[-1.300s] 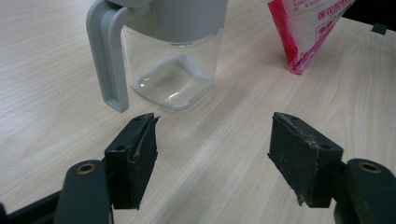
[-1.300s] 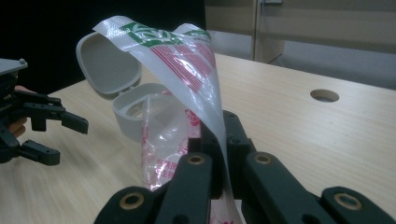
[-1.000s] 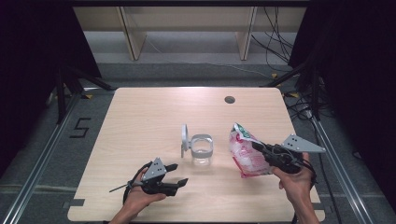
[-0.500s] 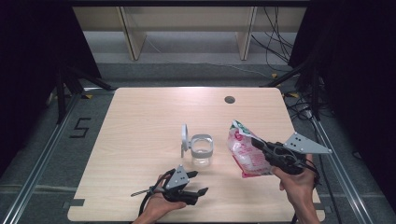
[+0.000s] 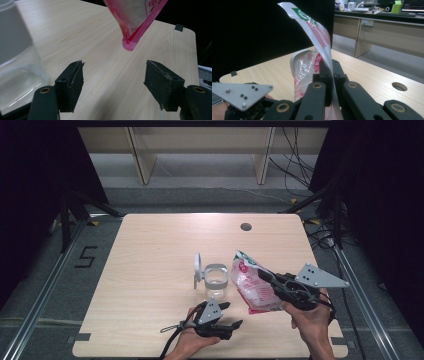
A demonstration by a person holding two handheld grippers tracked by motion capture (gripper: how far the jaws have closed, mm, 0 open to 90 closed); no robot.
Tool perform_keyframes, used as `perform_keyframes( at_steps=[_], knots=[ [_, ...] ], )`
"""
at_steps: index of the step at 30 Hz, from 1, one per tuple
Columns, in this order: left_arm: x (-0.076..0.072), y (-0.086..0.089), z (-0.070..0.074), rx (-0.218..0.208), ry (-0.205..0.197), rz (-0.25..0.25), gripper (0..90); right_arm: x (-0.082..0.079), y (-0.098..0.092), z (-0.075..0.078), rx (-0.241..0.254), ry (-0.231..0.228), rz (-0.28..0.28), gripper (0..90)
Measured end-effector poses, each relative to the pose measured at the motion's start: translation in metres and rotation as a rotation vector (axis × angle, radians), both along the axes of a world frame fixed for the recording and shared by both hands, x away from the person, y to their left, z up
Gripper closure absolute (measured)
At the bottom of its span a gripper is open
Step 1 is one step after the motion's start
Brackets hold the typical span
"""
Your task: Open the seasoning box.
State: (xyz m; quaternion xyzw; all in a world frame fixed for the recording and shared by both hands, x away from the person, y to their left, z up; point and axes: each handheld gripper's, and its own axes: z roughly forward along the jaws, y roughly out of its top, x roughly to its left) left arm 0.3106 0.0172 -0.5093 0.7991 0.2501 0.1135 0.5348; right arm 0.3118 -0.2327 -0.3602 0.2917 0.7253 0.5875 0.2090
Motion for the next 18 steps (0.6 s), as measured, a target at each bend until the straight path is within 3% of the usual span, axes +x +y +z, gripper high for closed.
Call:
perform_keyframes(
  at_steps=[2,4,7,8,9,10,12,15,17,18],
  knots=[
    [-0.002,-0.016,-0.002,-0.023,0.011,0.0,30.7,0.002,0.001,0.0,-0.014,-0.036,0.01,90.0],
    [-0.003,-0.026,-0.002,-0.018,-0.004,-0.008,30.6,0.0,0.004,0.0,-0.004,-0.01,0.01,90.0],
    [-0.003,-0.038,0.0,-0.028,-0.016,0.004,30.9,0.0,0.005,0.0,-0.013,-0.04,0.012,90.0],
    [-0.001,-0.041,0.002,-0.009,-0.034,-0.006,30.9,-0.001,0.005,0.0,-0.007,-0.007,0.012,90.0],
    [-0.001,-0.044,0.002,-0.002,-0.052,-0.001,31.2,0.001,0.005,0.001,-0.02,-0.043,0.023,90.0],
    [-0.001,-0.046,0.002,0.003,-0.056,0.011,31.6,-0.001,0.005,0.001,-0.006,-0.019,0.015,90.0],
    [0.001,-0.048,0.001,-0.01,-0.056,0.014,31.8,0.001,0.005,0.001,-0.007,-0.031,0.034,90.0],
    [0.002,-0.056,-0.004,-0.034,-0.074,0.037,37.3,0.0,0.006,0.0,0.007,-0.024,0.001,90.0],
    [0.002,-0.057,-0.004,-0.033,-0.073,0.05,41.1,-0.002,0.006,0.0,0.006,0.001,0.007,90.0],
    [0.002,-0.058,-0.006,-0.046,-0.071,0.052,45.3,0.0,0.006,0.0,-0.001,-0.007,0.022,90.0]
  ],
)
